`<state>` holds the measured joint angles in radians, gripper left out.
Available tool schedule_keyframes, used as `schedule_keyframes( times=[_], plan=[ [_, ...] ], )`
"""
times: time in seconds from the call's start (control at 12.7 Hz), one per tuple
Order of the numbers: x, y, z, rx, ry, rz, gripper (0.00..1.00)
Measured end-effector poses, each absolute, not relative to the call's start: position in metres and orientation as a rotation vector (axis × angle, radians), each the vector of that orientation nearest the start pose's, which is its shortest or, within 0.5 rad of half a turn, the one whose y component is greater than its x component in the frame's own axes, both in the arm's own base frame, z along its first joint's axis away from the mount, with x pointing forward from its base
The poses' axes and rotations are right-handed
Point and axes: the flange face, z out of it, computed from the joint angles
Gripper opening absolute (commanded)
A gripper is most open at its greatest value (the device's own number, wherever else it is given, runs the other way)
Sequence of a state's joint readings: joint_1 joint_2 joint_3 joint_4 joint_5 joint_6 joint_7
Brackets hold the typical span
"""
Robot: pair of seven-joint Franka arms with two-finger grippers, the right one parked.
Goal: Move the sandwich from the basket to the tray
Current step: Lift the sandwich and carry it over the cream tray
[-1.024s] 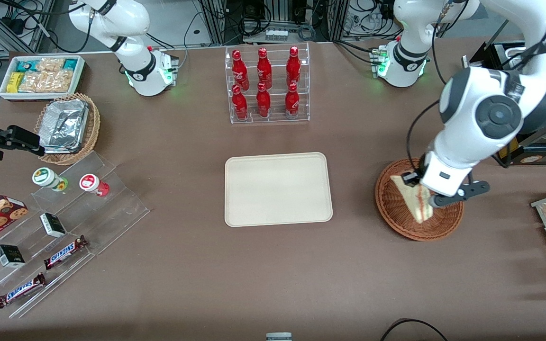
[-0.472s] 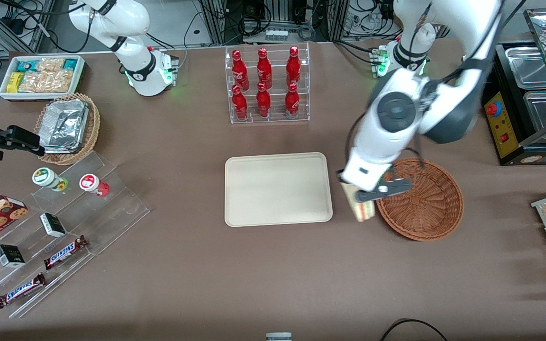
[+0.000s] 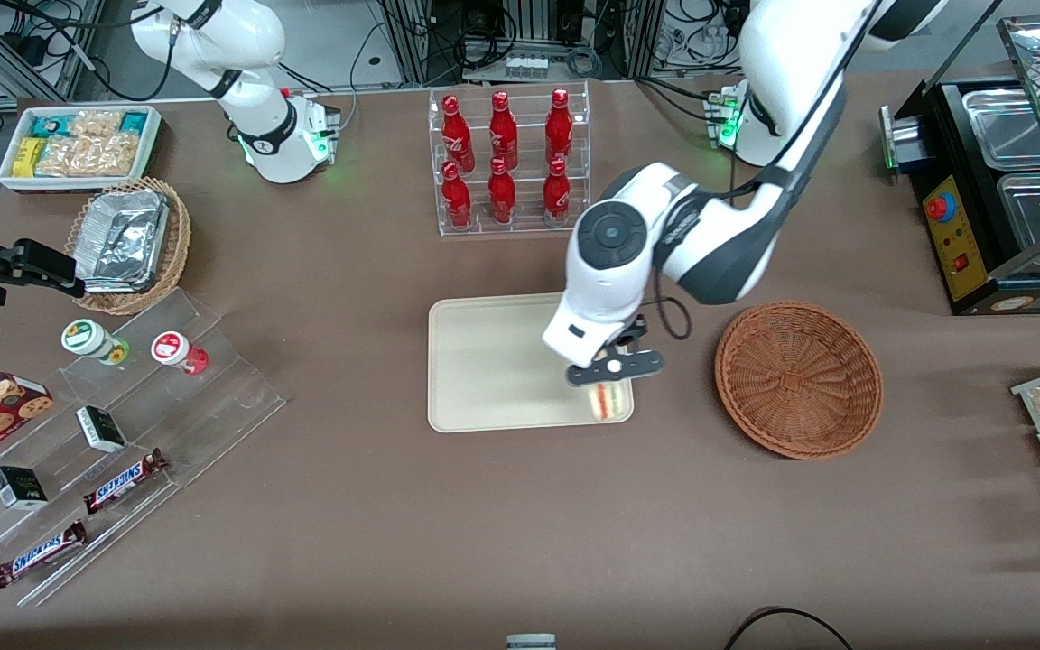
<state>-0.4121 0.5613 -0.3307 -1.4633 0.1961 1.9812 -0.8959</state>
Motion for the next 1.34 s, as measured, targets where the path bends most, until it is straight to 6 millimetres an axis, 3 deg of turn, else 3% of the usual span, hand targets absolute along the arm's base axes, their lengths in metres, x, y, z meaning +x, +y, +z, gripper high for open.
schedule_keyframes(
  times=[0.24, 0.79, 1.18, 1.26, 1.34],
  plan=[
    [0.540, -0.463, 0.335, -3.140, -0.117, 0.008, 0.00],
    [0.503, -0.501, 0.276, -3.087, 0.010, 0.080, 0.00],
    [0.489, -0.516, 0.255, -3.088, 0.033, 0.096, 0.00],
    [0.486, -0.519, 0.251, -3.088, 0.038, 0.100, 0.06],
    [0.484, -0.521, 0.248, -3.089, 0.045, 0.102, 0.46]
  ],
)
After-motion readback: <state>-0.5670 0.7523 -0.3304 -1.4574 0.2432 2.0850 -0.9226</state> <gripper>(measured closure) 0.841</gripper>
